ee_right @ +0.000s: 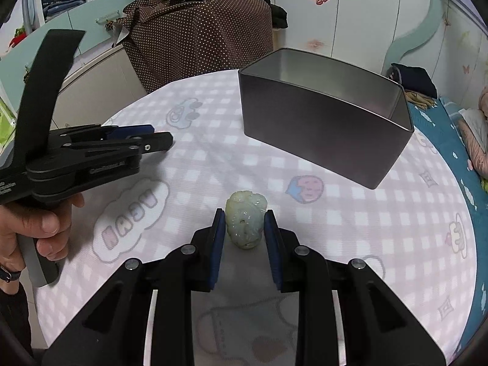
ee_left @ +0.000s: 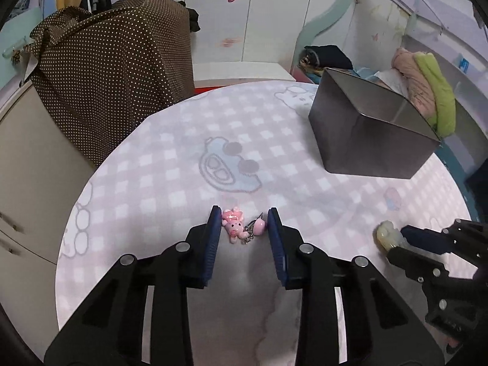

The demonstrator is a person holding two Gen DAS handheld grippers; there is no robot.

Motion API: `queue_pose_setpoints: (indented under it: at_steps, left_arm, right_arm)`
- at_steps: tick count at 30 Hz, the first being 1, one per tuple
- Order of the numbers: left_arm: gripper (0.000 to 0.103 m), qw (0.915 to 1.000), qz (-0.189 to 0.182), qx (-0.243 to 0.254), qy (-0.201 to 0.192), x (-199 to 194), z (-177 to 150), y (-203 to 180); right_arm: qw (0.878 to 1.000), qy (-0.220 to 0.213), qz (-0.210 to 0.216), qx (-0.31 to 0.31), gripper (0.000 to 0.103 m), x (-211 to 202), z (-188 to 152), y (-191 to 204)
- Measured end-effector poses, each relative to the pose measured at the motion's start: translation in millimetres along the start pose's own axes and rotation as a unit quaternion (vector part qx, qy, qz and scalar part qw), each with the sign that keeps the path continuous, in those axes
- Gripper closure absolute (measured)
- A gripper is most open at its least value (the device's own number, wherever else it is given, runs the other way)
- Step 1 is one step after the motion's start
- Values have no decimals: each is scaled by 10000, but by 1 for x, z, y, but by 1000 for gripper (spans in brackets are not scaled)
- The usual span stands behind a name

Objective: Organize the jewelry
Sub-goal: 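Grasp the jade pendant with right tool while left tool grasps pink charm earring, then carry the jade pendant and pink earring into the grey box and open both tools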

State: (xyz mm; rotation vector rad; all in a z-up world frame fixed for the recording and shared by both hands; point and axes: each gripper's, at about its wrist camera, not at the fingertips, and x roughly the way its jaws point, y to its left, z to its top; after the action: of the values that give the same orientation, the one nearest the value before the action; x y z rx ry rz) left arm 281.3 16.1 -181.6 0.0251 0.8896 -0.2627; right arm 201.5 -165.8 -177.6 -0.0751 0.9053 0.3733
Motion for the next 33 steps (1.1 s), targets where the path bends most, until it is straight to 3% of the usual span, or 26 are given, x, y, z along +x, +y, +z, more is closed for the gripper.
queue_pose_setpoints:
  at_steps: [11, 19, 21, 23, 33]
  left_arm:
    - [72, 9996, -67, 138, -224, -32, -13, -7]
    - [72, 9996, -72, 211, -195, -37, -21, -14]
    - [72, 9996, -84, 202, -181, -37, -23, -14]
    - [72, 9996, -100, 181, -180, -37, -24, -14]
    - [72, 9992, -110, 179, -351, -55, -23, -10]
  right_arm:
    - [9999, -8, 48, 100, 84, -9, -3, -9]
    - [9999, 115, 15, -65, 63, 6, 4, 1]
    - [9986, 95, -271, -437, 68, 10, 4, 11]
    - [9988, 136, -187, -440, 76, 9, 5, 13]
    - [9995, 47, 40, -311, 77, -11, -4, -1]
